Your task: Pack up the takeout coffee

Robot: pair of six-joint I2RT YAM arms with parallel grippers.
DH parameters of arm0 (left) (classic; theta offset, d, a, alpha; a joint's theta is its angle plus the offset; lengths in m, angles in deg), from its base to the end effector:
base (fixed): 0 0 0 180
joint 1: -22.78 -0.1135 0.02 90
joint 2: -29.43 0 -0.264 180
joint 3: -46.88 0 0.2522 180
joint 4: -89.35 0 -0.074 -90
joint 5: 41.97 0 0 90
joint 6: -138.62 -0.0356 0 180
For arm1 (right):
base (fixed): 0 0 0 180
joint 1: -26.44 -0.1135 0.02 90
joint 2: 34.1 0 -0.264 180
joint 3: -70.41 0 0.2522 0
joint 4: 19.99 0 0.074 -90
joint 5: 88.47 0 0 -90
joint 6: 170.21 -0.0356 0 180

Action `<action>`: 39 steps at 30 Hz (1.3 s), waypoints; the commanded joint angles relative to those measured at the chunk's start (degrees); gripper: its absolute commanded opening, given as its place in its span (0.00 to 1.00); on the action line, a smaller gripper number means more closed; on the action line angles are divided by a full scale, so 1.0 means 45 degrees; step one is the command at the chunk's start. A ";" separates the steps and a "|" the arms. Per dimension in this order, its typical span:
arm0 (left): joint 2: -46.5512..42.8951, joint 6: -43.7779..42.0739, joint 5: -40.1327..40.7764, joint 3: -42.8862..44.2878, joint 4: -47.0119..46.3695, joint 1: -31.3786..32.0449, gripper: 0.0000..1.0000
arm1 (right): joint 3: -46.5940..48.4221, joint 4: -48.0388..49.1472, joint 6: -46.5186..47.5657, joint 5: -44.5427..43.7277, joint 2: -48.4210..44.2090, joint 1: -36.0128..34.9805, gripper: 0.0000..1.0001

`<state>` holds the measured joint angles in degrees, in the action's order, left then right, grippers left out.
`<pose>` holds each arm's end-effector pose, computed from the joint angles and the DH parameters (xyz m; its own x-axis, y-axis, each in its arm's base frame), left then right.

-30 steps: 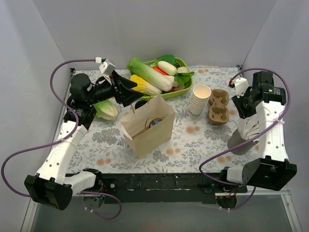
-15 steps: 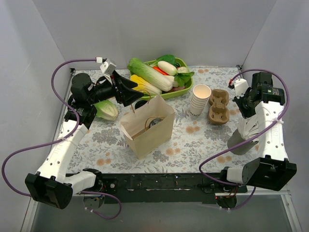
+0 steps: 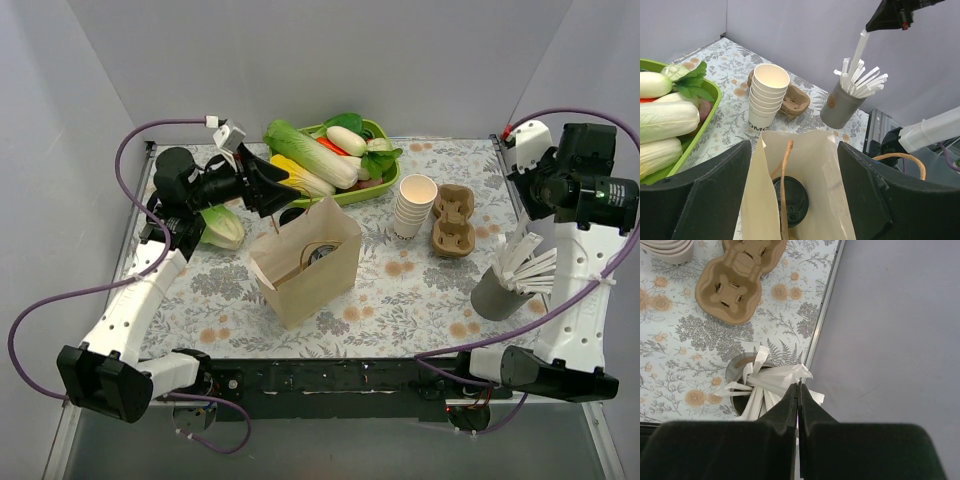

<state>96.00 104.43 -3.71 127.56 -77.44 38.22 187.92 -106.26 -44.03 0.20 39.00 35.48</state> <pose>0.2390 -0.0950 0.4187 -0.7538 -0.3232 -0.5721 0.5304 0.2145 -0.8201 0.2024 -0.0330 0.4695 -0.6347 -0.4966 -0.5920 -0.2485 0.8566 -0.4522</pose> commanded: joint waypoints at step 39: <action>0.7062 -0.0117 -0.3345 0.8353 -0.2532 0.4806 0.71 | 0.2357 0.2442 -0.3998 0.9999 -0.1186 0.0101 0.01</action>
<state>127.25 104.94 -16.26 163.51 -88.92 54.44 200.16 -98.72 -58.28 36.55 33.87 35.48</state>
